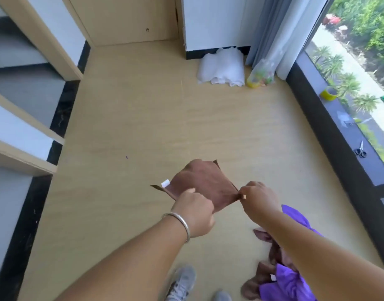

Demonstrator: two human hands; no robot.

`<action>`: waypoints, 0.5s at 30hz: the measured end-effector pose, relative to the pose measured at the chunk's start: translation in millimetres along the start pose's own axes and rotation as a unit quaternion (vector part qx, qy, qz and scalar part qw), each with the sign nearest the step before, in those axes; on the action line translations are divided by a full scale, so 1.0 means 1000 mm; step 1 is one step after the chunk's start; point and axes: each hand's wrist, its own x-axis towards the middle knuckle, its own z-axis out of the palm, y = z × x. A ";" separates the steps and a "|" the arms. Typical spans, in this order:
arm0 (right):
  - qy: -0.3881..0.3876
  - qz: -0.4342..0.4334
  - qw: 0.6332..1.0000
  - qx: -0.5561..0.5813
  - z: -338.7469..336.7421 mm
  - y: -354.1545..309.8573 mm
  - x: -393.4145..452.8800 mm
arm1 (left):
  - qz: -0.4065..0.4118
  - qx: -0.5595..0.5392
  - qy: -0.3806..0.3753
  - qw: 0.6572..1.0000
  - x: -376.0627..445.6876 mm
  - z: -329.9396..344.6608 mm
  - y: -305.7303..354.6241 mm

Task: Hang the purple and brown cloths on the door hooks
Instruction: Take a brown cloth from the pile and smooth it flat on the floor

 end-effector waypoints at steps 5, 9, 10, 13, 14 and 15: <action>-0.086 -0.025 0.995 -0.050 0.085 0.013 -0.040 | -0.065 -0.086 -0.089 0.990 -0.029 0.110 0.033; -0.118 -0.040 0.991 -0.054 0.133 0.000 -0.066 | -0.114 -0.099 -0.111 0.982 -0.050 0.175 0.023; -0.129 -0.046 0.989 -0.049 0.145 -0.006 -0.070 | -0.124 -0.100 -0.118 0.980 -0.052 0.191 0.018; -0.156 -0.065 0.985 -0.022 0.184 -0.023 -0.075 | -0.145 -0.105 -0.130 0.975 -0.053 0.238 0.002; -0.161 -0.073 0.984 -0.017 0.197 -0.028 -0.076 | -0.147 -0.103 -0.133 0.975 -0.051 0.254 -0.003; -0.167 -0.078 0.983 -0.015 0.210 -0.033 -0.075 | -0.148 -0.101 -0.136 0.974 -0.049 0.270 -0.009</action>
